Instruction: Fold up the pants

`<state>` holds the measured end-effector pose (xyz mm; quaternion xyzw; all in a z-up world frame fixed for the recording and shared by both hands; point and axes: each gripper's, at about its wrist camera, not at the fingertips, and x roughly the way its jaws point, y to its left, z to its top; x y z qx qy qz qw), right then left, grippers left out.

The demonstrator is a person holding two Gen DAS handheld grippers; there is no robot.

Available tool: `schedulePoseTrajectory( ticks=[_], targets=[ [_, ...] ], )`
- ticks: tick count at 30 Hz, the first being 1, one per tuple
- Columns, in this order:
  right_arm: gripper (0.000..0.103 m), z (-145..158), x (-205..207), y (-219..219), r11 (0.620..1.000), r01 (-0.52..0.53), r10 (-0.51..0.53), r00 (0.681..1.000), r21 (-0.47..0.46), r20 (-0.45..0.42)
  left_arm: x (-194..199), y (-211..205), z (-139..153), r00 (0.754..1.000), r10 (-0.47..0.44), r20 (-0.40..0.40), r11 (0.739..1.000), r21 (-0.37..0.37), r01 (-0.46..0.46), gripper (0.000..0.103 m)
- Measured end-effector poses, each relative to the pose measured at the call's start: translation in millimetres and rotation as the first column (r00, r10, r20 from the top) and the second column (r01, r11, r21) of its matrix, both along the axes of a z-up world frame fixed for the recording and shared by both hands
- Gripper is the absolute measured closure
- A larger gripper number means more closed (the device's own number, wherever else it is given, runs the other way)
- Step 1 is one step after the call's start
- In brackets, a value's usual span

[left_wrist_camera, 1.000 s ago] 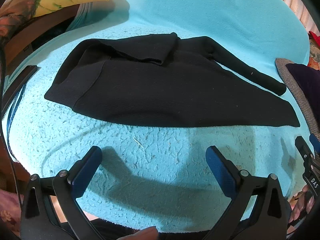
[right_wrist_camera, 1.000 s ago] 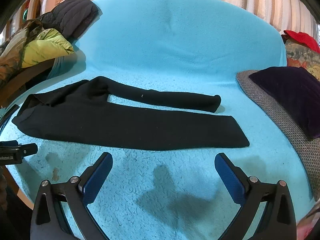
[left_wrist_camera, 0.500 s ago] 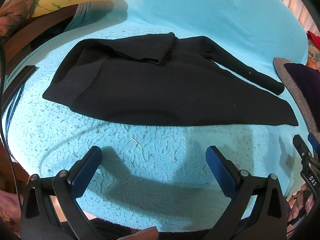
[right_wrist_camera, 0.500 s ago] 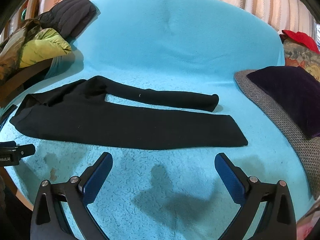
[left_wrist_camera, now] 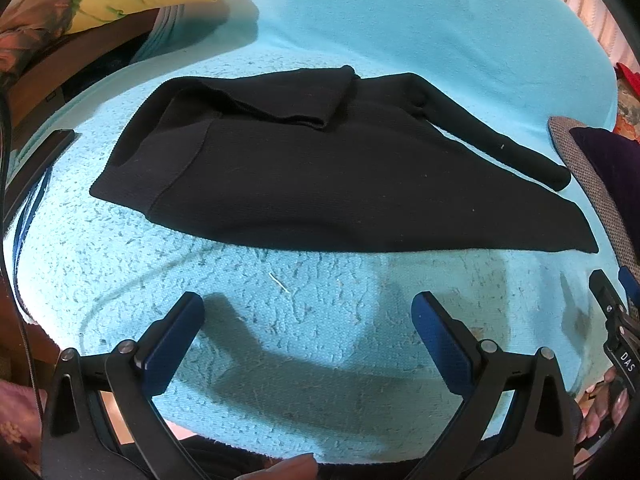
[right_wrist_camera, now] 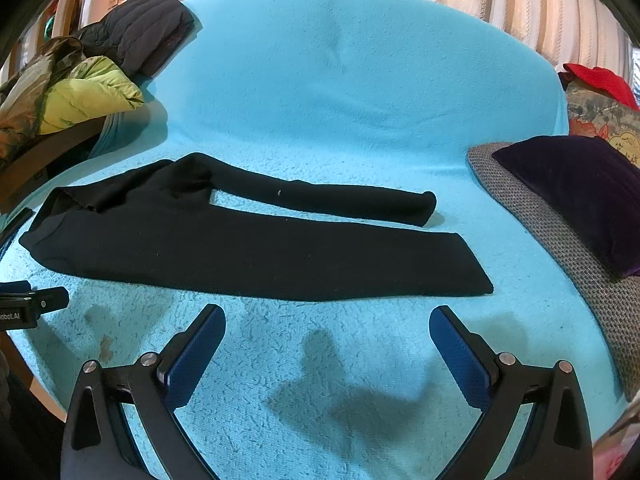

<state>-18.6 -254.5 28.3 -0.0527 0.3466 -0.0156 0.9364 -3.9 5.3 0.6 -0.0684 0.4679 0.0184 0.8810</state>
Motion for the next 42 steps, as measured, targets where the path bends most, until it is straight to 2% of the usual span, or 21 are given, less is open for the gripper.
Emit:
schedulePoseTrajectory(
  ticks=[30,42],
  targets=[
    [0.001,1,1,0,1.000,0.003,-0.003,1.000,-0.014,-0.006,-2,3,0,1.000,-0.004,0.002,1.000,-0.003,0.004,0.000],
    [0.001,-11,13,-5,0.975,0.154,-0.164,0.985,-0.158,-0.049,0,0,-2,1.000,-0.002,0.000,1.000,0.013,0.002,0.000]
  ],
)
